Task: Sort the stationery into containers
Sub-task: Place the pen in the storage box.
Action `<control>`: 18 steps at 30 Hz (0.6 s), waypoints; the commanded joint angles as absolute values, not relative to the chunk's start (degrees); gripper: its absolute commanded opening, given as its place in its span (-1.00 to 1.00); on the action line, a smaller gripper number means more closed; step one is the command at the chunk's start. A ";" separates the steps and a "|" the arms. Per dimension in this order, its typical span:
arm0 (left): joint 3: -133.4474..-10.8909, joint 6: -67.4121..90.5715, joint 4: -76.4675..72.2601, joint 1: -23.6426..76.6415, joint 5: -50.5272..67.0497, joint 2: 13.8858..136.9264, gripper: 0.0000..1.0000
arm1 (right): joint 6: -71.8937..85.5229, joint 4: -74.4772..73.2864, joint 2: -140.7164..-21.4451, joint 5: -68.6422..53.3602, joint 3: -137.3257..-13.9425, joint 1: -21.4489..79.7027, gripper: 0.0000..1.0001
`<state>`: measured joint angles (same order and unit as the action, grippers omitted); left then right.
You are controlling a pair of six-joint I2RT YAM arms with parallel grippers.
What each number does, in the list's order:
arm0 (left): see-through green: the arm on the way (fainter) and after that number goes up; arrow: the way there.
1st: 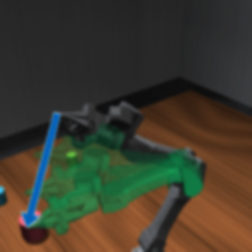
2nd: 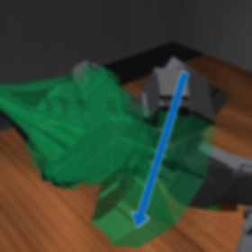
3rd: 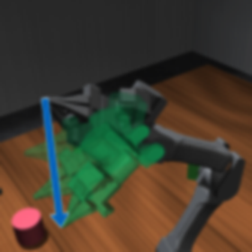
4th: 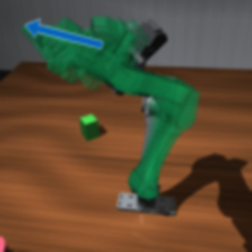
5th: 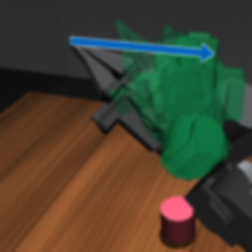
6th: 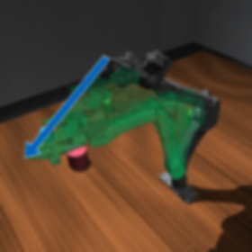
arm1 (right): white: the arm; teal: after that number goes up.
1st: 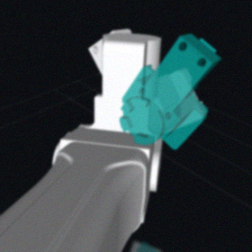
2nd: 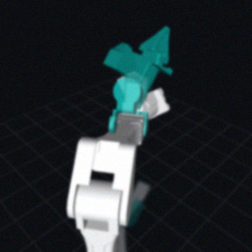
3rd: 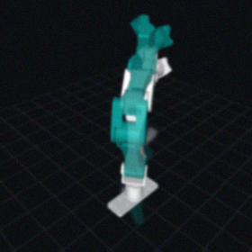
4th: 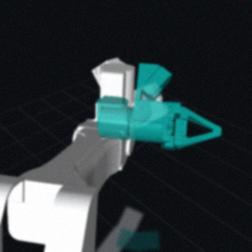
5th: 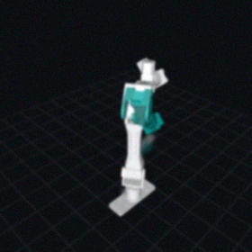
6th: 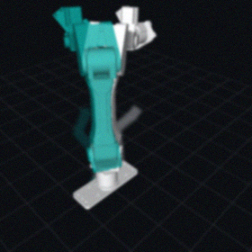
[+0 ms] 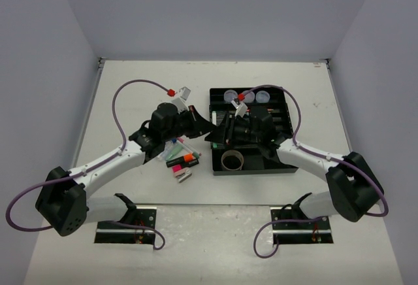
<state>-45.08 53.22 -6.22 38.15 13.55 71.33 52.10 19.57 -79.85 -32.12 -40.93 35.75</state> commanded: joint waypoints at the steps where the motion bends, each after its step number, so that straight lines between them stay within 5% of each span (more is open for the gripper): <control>1: -44.57 51.13 -9.54 39.02 17.56 69.97 -1.00 | 52.38 20.12 -78.13 -27.76 -43.50 35.60 -0.32; 6: -45.87 47.91 -5.20 39.02 15.74 70.31 -1.00 | 51.42 19.25 -76.91 -26.37 -43.15 35.60 -0.49; 9: -46.57 46.13 -3.48 38.96 15.36 70.66 -1.00 | 50.75 18.69 -77.02 -26.60 -43.45 35.60 -1.00; 12: -48.57 44.72 1.78 38.94 12.50 71.34 -0.87 | 51.11 18.88 -77.41 -26.96 -43.34 35.60 -1.00; 15: -51.47 42.96 7.08 38.94 7.36 70.95 0.29 | 52.23 19.27 -78.82 -27.42 -43.35 35.22 -1.00; 16: -53.14 42.23 10.09 38.94 4.48 70.56 0.89 | 52.51 19.10 -79.21 -27.20 -43.41 34.94 -1.00; 18: -57.37 41.50 17.77 39.02 -5.78 69.22 1.00 | 53.10 17.72 -79.28 -25.69 -43.16 34.08 -1.00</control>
<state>-49.80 45.75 3.74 38.59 7.11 71.40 51.85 17.35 -78.60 -29.68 -41.28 35.56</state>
